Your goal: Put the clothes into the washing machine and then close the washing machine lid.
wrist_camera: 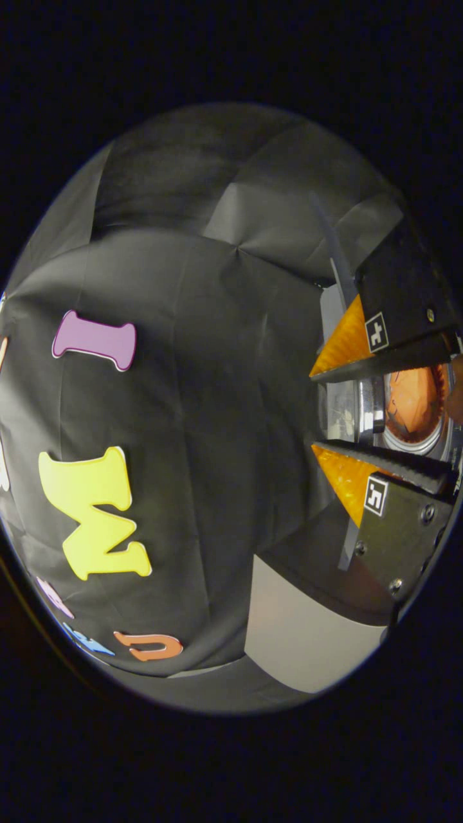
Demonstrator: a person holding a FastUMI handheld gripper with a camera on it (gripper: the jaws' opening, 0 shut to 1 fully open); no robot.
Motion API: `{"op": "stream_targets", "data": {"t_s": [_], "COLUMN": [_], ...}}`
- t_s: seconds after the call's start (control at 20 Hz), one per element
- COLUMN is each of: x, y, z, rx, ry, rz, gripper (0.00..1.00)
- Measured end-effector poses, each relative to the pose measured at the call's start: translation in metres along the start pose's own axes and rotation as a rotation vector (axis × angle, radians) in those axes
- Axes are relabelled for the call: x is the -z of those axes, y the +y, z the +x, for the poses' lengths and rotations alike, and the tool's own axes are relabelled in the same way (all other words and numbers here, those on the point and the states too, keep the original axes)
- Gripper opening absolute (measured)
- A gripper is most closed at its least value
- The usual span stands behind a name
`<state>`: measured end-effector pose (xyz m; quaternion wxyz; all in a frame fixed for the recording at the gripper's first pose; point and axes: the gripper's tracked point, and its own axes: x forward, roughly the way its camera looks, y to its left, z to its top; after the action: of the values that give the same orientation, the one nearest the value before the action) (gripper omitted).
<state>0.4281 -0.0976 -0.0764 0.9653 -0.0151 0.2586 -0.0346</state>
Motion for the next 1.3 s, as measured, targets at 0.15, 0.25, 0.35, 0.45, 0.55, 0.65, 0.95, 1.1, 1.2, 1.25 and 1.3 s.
{"op": "stream_targets", "data": {"t_s": [0.15,0.25,0.35,0.45,0.55,0.65,0.95,1.1,1.2,1.25,1.3], "x": [0.017,0.03,0.051,0.075,0.091,0.105,0.14,0.148,0.151,0.153,0.148], "y": [-0.001,0.0,-0.005,-0.013,-0.019,-0.026,-0.026,-0.02,-0.014,-0.008,-0.002], "z": [-0.012,-0.017,-0.026,-0.033,-0.038,-0.046,-0.079,-0.102,-0.122,-0.133,-0.146], "rx": [0.013,0.018,0.027,0.046,0.048,0.061,0.1,0.139,0.146,0.142,0.139], "ry": [0.014,0.025,0.064,0.128,0.146,0.165,0.221,0.205,0.18,0.167,0.138], "rz": [0.007,0.003,0.011,0.048,0.09,0.108,0.157,0.13,0.112,0.114,0.121], "gripper": [0.56,0.56,0.56,0.57,0.57,0.57,0.58,0.58,0.58,0.58,0.58]}}
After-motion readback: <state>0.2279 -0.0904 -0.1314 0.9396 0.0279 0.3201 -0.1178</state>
